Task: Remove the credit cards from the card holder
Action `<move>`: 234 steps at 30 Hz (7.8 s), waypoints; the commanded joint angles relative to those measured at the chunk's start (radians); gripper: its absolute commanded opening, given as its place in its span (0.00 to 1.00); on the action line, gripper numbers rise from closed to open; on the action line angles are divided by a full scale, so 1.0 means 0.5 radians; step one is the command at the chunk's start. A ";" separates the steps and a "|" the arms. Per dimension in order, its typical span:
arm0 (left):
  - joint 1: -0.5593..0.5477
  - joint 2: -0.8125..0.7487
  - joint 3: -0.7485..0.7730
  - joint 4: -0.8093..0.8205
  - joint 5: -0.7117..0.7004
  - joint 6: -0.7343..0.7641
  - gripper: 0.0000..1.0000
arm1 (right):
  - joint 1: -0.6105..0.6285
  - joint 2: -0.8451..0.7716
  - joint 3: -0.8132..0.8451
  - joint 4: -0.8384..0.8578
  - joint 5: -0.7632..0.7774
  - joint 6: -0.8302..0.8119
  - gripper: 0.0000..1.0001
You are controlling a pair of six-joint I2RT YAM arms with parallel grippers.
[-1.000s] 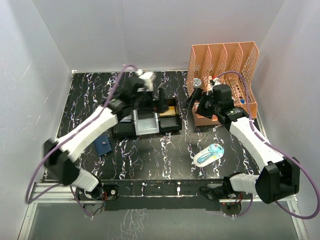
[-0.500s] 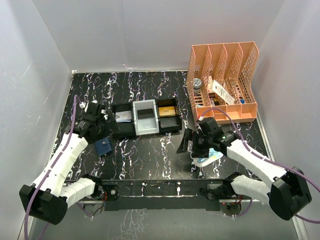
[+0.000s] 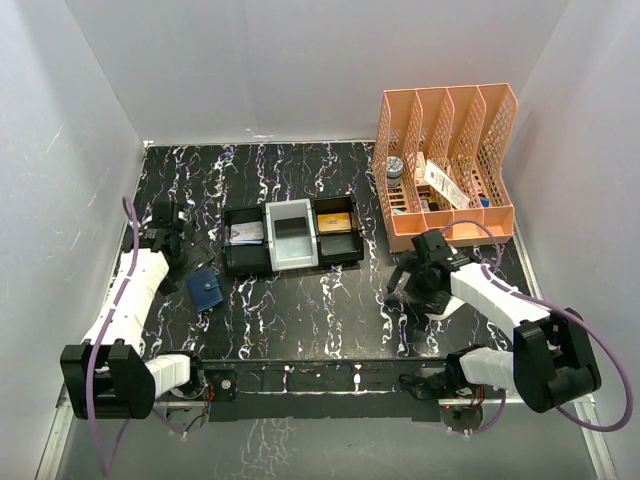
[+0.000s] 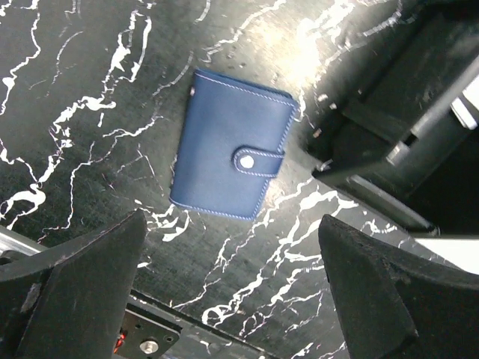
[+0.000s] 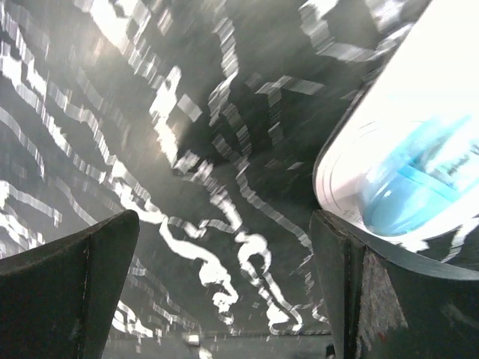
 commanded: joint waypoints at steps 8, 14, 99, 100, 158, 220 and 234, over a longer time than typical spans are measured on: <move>0.170 -0.015 -0.187 0.113 0.097 -0.010 0.99 | -0.317 -0.312 0.181 0.272 -0.266 -0.295 0.96; 0.183 0.076 -0.297 0.306 0.143 -0.028 0.99 | -0.317 -0.443 0.223 0.400 -0.673 -0.391 0.95; -1.338 -0.810 -0.619 -0.259 -0.475 -1.642 0.74 | 1.281 1.311 1.459 0.730 -0.348 -0.811 0.60; -1.338 -0.813 -0.617 -0.251 -0.472 -1.619 0.74 | 1.281 1.350 1.484 0.726 -0.340 -0.826 0.60; -1.337 -0.446 -0.720 0.438 -0.072 -1.077 0.69 | 1.528 1.381 1.515 0.116 0.615 -0.059 0.40; -1.339 0.207 -0.659 0.801 0.352 -0.647 0.58 | 1.197 0.868 0.922 0.442 0.160 0.100 0.28; -1.338 0.191 -0.640 0.814 0.364 -0.634 0.58 | 1.115 0.931 0.810 0.590 -0.068 0.144 0.18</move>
